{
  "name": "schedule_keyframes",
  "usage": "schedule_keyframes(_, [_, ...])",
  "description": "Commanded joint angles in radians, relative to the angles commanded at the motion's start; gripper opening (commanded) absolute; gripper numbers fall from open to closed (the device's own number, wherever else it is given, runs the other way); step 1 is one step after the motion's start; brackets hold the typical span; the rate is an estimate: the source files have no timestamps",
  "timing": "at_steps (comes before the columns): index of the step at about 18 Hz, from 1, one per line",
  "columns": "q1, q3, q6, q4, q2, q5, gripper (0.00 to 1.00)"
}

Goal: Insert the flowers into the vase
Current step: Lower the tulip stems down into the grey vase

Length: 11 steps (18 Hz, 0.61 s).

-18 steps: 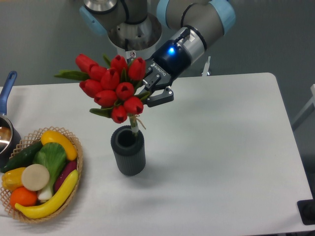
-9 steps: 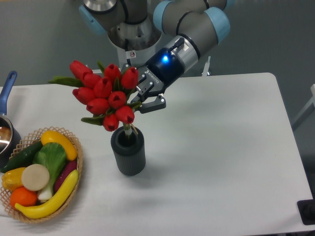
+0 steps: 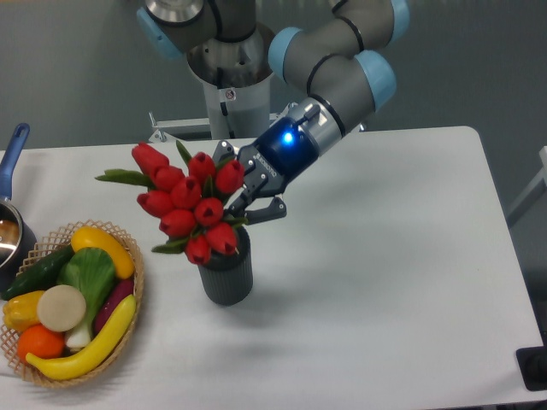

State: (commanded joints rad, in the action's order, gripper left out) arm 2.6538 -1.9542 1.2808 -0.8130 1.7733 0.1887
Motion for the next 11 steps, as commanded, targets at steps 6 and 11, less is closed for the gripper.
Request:
schedule_keyframes(6, [0.006,-0.040,0.046,0.000,0.021,0.003,0.33])
schedule_keyframes(11, [0.011,-0.080,0.106,0.002,0.020,0.003,0.34])
